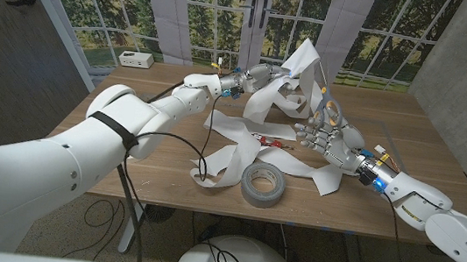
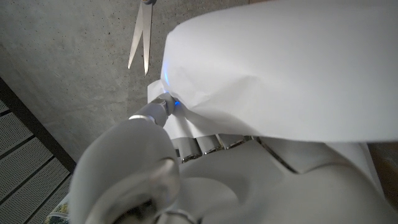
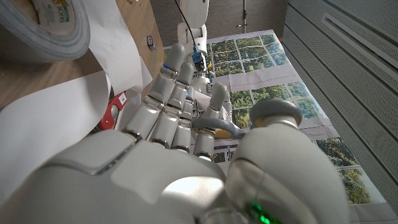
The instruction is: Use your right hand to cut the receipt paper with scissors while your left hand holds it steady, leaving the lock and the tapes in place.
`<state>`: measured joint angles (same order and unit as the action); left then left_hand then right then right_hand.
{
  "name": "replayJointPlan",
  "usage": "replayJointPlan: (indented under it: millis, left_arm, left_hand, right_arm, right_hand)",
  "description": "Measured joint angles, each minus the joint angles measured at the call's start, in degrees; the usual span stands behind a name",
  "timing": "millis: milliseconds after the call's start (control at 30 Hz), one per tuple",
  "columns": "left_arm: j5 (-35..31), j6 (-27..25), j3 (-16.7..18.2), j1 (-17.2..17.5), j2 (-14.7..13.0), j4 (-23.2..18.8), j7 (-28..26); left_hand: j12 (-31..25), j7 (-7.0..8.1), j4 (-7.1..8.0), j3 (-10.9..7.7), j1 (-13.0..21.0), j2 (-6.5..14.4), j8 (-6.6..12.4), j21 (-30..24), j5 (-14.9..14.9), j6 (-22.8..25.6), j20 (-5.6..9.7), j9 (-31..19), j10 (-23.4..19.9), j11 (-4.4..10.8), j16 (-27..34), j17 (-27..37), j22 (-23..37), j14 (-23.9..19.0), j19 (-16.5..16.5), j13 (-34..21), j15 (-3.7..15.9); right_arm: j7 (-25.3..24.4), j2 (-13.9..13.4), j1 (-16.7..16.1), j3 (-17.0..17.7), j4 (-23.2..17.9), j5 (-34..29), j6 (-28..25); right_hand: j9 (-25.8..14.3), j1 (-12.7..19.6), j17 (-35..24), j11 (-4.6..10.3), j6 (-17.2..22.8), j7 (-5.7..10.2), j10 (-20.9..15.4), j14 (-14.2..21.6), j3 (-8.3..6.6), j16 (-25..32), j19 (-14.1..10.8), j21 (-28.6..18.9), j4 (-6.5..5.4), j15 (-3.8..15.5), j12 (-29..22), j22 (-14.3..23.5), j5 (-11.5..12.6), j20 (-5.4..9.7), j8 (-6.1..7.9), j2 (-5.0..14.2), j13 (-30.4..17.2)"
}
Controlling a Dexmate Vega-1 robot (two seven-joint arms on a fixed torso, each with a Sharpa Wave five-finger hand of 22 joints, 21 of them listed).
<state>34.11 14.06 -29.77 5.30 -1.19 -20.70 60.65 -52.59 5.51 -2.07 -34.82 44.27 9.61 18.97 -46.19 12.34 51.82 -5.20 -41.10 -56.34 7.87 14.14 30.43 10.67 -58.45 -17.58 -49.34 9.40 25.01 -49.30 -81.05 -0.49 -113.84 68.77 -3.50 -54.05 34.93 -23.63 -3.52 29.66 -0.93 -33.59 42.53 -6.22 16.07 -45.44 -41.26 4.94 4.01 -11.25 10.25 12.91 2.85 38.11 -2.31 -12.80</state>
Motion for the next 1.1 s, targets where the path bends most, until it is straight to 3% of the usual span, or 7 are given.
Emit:
replayJointPlan:
  millis: [333, 533, 633, 1100]
  left_arm:
    - [1.90, -4.74, 1.12, -0.19, 0.10, -0.10, 3.06]
    - [2.77, -7.88, 1.46, -0.36, 0.11, -0.16, 4.39]
    - [2.84, -8.78, 1.46, -0.36, 0.11, -0.16, 4.49]
    - [1.77, -11.22, 1.03, -1.87, -0.53, -0.32, 4.44]
  left_hand:
    - [-1.14, -0.71, -1.14, -0.67, -0.32, -0.32, 0.00, 0.00, 0.95, 0.72, 0.31, -0.01, -0.93, 0.31, 0.00, 0.00, 0.00, -1.04, -0.32, -0.01, 0.43]
    - [-1.24, -1.12, -1.50, -1.03, -0.62, -0.63, 0.00, 0.00, 1.34, 1.12, 0.31, -0.01, -0.93, 0.31, 0.00, 0.26, 0.00, -1.04, -0.32, 0.03, 0.43]
    - [-1.41, -1.22, -1.65, -0.87, -0.62, -0.63, 0.00, 0.00, 1.34, 1.22, 0.31, -0.02, -0.93, 0.31, 0.00, 0.32, 0.00, -1.04, -0.32, 0.49, 0.43]
    - [-2.34, -1.41, -3.16, -1.58, -1.39, -0.32, 0.00, -0.22, 1.99, 1.42, -0.22, -0.07, -1.75, -0.52, -0.39, 0.80, 0.01, -2.06, -0.84, 1.59, 0.83]
  right_arm:
    - [0.54, -0.91, -0.06, 0.19, 0.28, -0.73, 0.00]
    - [0.41, -1.71, -0.73, 0.69, 0.22, -1.28, -0.01]
    - [0.41, -1.96, -1.15, 0.95, -0.08, -1.28, -0.01]
    - [-2.57, -3.27, -2.65, 1.99, -1.52, -4.39, -0.02]
  right_hand:
    - [0.47, 0.22, 0.00, -0.17, -0.01, -0.01, 0.17, -0.30, 0.00, 0.00, 0.32, 0.00, 0.00, 0.29, 0.00, 0.00, 0.00, -0.31, -0.43, 0.22, 0.00]
    - [0.45, 0.22, 0.00, -0.18, -0.01, -0.01, 0.17, -0.48, 0.00, 0.00, 1.28, 0.62, 0.00, 0.13, 0.00, 0.00, 0.00, -1.27, -0.44, 0.22, 0.00]
    - [0.30, 0.22, -0.01, -0.27, -0.01, -0.01, 0.26, -0.72, 0.19, -0.45, 2.04, 1.22, 0.19, -0.09, 0.00, 0.00, 0.00, -2.04, -0.44, 0.22, 0.00]
    - [0.47, 0.22, 0.26, -0.58, -0.02, -0.02, 0.57, -1.22, 0.19, -0.45, 2.37, 1.64, 0.19, -0.20, 0.00, 0.00, 0.00, -2.36, -0.88, 0.22, 0.30]
